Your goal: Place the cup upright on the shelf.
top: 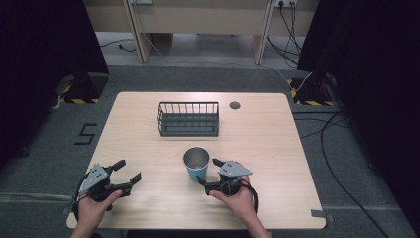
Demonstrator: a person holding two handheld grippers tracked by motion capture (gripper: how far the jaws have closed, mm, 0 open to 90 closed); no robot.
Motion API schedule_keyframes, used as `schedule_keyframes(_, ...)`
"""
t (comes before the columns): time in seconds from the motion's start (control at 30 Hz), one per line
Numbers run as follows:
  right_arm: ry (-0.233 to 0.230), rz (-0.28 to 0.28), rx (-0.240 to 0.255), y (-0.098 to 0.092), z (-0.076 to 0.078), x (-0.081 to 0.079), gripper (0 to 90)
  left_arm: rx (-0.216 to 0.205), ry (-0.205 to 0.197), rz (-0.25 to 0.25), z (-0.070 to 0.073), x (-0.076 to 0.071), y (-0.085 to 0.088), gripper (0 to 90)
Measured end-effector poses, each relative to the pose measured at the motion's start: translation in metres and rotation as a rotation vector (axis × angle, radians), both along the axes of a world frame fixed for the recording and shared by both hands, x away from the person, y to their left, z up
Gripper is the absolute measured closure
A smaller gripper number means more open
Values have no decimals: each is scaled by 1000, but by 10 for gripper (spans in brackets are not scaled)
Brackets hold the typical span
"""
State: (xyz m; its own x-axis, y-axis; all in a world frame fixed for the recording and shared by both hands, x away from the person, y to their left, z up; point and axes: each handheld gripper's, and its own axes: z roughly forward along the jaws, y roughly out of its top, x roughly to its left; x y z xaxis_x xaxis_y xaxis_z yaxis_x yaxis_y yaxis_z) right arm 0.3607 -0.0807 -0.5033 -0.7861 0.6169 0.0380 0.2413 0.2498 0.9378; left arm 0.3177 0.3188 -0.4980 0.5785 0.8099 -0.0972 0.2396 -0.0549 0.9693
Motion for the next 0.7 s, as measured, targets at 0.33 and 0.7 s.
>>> schedule_keyframes(0.33,-15,13,-31,12,-1,9,156,1,0,1,0,0,0,152)
schedule_keyframes(0.7,-6,27,-38,26,-3,20,151,2,1,1,0,0,1,152)
